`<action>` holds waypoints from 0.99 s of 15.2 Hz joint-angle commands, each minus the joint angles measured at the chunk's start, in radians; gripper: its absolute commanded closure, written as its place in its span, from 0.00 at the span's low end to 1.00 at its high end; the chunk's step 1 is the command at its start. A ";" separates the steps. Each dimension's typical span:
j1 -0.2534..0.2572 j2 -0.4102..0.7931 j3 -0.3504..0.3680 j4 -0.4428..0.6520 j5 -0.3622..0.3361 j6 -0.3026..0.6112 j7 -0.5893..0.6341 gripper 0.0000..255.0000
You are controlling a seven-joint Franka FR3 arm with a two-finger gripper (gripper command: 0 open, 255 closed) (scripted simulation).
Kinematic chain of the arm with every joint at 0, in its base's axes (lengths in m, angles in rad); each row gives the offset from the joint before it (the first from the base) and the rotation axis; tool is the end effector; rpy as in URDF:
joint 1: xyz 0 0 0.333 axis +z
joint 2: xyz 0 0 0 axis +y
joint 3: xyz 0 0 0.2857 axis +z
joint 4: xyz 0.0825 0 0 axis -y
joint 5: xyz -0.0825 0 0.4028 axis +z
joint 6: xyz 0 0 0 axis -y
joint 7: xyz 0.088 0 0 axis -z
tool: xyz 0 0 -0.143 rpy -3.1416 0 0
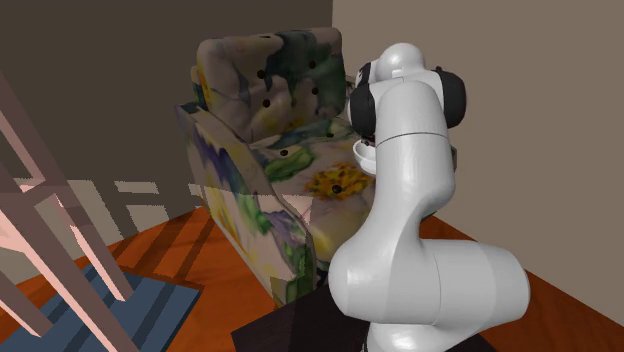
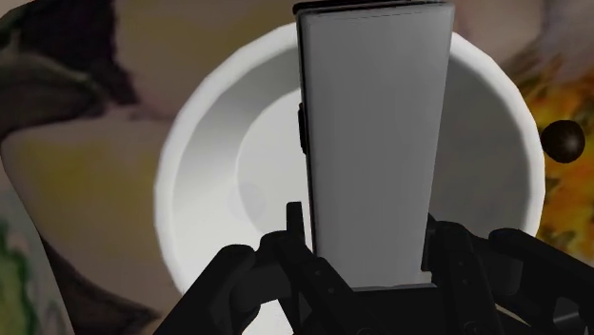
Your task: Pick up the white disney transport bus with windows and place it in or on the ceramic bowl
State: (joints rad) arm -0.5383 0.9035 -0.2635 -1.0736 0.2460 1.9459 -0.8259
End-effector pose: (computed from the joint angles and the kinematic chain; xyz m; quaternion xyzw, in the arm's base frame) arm 0.5851 -0.4922 0.2289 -0.9998 -0.0148 -0.0061 0.0096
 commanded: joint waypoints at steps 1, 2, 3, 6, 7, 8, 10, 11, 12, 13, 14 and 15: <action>0.003 0.003 0.003 -0.003 0.003 0.009 0.000 1.00; 0.003 0.003 0.003 -0.002 0.003 0.009 0.000 1.00; 0.003 0.003 0.003 -0.002 0.002 0.009 0.000 1.00; 0.003 0.003 0.003 -0.002 0.002 0.009 0.000 1.00; 0.003 0.003 0.003 0.000 0.002 0.007 0.001 0.00; 0.003 0.001 0.003 -0.003 0.002 0.008 0.000 0.00; 0.003 0.000 0.003 -0.004 0.002 0.009 0.001 0.00; 0.004 0.000 0.003 -0.006 0.002 0.009 0.001 0.00; 0.003 0.003 0.003 -0.002 0.002 0.009 0.000 0.00; 0.002 -0.010 0.001 0.010 0.000 -0.015 0.002 0.00; 0.001 -0.020 -0.001 0.025 -0.003 -0.040 0.004 0.00; -0.001 -0.030 -0.003 0.042 -0.006 -0.067 0.007 0.00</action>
State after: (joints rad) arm -0.5401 0.8895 -0.2641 -1.0306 0.2427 1.8955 -0.8196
